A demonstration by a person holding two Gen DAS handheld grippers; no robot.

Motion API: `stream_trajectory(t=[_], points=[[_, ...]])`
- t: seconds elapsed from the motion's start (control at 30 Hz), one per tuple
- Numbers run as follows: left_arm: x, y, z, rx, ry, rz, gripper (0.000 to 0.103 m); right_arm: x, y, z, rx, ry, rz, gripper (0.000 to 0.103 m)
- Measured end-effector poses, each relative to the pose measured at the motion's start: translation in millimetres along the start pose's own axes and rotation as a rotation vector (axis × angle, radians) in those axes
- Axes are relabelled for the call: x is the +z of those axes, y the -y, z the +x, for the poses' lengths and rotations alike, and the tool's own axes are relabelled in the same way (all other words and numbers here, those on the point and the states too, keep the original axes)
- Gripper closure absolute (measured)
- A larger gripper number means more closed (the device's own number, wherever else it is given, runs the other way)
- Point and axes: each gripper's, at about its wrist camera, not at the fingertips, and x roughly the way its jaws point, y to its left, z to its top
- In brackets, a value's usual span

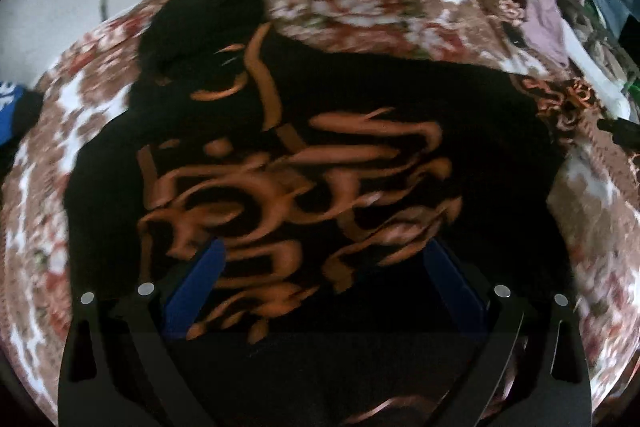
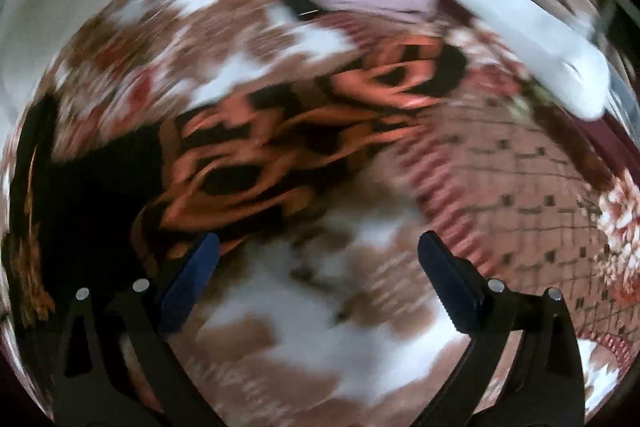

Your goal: Fold large clothes

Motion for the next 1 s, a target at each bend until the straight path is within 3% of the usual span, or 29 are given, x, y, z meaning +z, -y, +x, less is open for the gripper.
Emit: stream_trajectory(t=[0.13,0.3,0.43,0.6,0.73,0.83,1.0], points=[[30,50,21,-0.054,0.018,-0.018,0.005,33,56,18,0.025,-0.005,0.157,0.005],[43,97,39,-0.139,0.01,-0.07,0.005,60,98,30,0.084,0.012,0.278,0.005],[39,124,51,-0.169,-0.014,-0.039,0.005,79,112,45,0.119,-0.006,0.283,0.029],[29,133,63,-0.171,-0.046,0.0,0.005,95,104,63,0.169,-0.018,0.25,0.035],[27,121,67,-0.179,-0.051,-0.029,0.005,104,111,84,0.254,-0.04,0.317,0.06],[28,112,63,-0.151,-0.026,-0.035,0.005,110,108,89,0.285,-0.028,0.3,0.081],[27,100,47,0.031,0.048,0.01,0.005,114,93,80,0.269,-0.007,0.205,0.087]])
